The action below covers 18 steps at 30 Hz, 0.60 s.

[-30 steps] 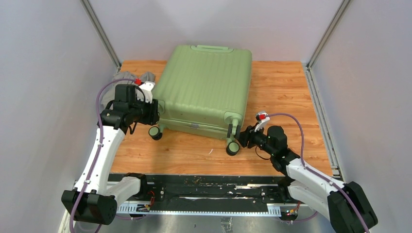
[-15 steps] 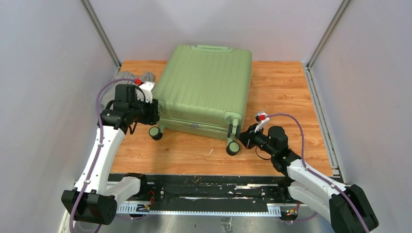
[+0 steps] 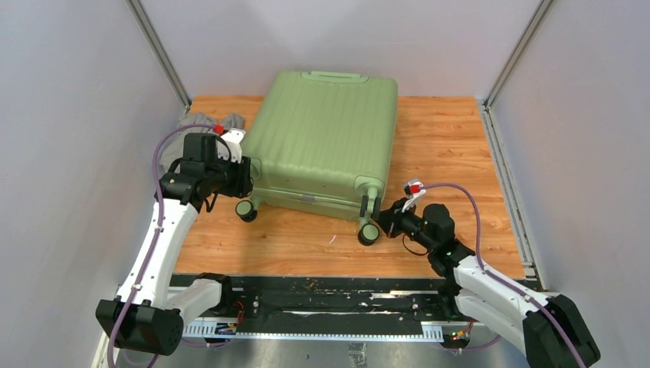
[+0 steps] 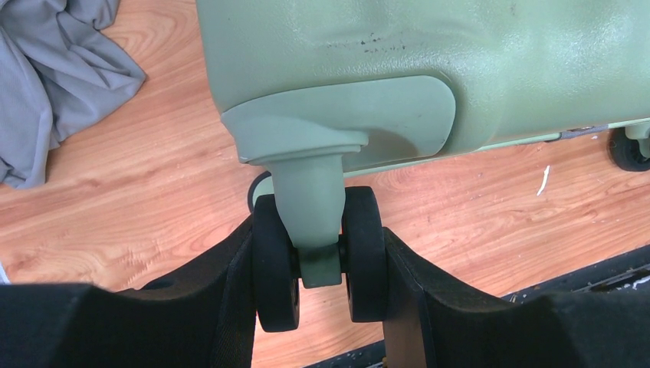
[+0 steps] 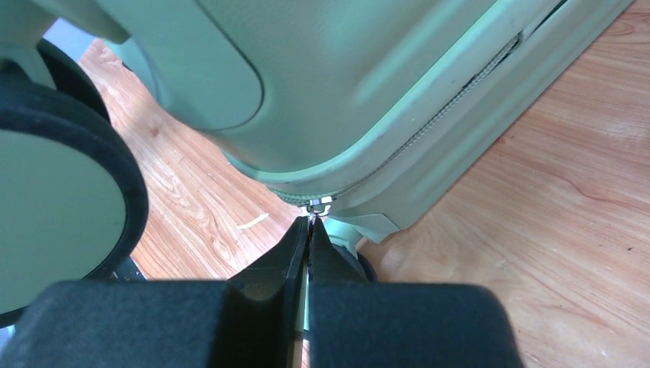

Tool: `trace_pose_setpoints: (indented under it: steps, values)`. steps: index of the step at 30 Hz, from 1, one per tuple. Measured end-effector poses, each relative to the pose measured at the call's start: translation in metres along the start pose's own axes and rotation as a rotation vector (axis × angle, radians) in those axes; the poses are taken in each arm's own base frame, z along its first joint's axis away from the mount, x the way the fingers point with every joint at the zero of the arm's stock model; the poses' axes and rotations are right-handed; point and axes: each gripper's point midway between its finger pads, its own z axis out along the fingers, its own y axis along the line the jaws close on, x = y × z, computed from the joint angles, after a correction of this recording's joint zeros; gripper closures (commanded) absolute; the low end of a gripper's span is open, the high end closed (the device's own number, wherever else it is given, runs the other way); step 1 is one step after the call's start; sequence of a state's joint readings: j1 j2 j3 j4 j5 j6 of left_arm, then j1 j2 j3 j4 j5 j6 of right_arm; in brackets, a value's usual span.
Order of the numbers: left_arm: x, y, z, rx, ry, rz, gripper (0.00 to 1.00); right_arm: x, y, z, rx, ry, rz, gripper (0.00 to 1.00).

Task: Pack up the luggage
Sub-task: Zip the luggage at the center of the board.

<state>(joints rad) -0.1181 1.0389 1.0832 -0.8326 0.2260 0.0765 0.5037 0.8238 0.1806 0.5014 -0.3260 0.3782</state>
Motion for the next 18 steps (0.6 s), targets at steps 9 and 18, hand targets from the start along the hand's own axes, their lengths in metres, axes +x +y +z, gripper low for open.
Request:
trace_pose_setpoints:
  steps: [9,18]
  values:
    - [0.0,-0.002,0.002,-0.035,0.004,0.027,1.0,0.009,0.016,0.007,0.026,-0.009,-0.021,1.0]
    - [-0.005,0.002,0.002,-0.061,-0.012,0.041,1.0,0.013,0.02,0.019,0.039,-0.025,-0.021,1.0]
